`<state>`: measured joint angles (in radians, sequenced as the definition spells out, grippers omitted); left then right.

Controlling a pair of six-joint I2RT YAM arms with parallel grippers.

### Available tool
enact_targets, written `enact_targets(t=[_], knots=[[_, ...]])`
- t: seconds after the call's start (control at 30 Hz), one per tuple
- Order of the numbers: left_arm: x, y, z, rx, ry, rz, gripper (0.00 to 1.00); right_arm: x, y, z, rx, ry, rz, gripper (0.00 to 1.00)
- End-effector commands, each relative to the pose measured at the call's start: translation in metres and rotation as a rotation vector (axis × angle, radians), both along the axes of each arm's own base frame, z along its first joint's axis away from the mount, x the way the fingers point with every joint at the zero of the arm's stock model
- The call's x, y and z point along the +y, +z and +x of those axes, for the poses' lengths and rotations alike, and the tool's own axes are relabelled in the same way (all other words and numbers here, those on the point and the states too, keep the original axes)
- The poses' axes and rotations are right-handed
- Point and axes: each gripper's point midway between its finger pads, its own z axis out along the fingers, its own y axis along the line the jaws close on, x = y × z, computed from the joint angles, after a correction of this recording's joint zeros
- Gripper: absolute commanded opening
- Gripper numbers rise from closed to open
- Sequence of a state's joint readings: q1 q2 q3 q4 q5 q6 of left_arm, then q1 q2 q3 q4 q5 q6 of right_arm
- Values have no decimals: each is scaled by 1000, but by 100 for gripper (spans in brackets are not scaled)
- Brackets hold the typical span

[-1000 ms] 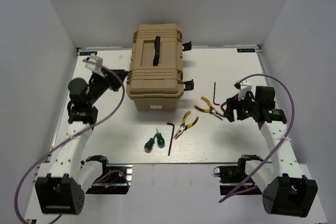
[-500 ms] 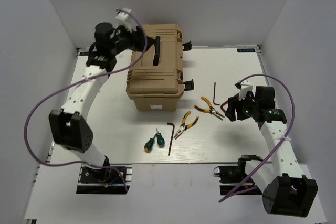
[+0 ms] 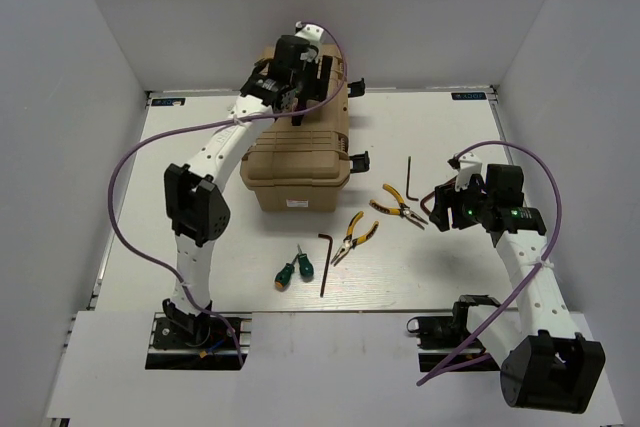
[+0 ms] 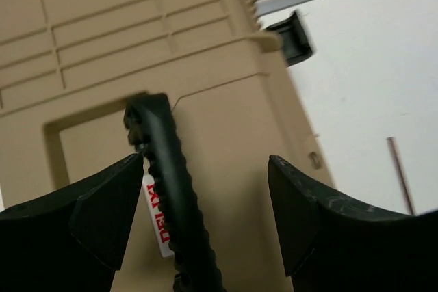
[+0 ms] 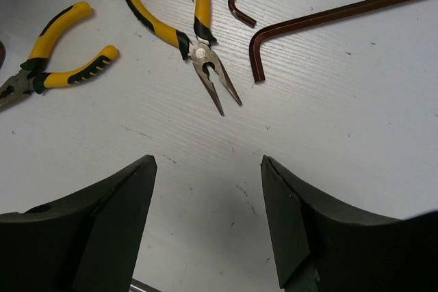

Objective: Sort the tools into containers

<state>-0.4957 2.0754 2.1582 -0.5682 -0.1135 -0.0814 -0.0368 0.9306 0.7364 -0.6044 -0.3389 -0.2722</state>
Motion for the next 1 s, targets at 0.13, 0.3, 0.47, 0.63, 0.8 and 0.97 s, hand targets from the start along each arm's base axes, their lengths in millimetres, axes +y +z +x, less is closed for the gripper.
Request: enact_targets(t=[0.13,0.3,0.47,0.63,0.8,0.97], knots=[[33,-32,-10,42,170,206,80,1,7,1,-25,4,0,69],[39,-31,-11,15,210,288,60,0,7,1,-25,2,-2,70],[38,-19,-13,-20,217,282,20,1,7,1,-24,-1,4,70],[33,26,-21,-72,206,166,0,1,5,0,-17,-4,5,70],[36,83,-41,-136,177,-86,0,1,6,1,-21,-1,6,70],[83,113,-61,-200,294,-236,0,7,3,-1,-3,19,30,70]])
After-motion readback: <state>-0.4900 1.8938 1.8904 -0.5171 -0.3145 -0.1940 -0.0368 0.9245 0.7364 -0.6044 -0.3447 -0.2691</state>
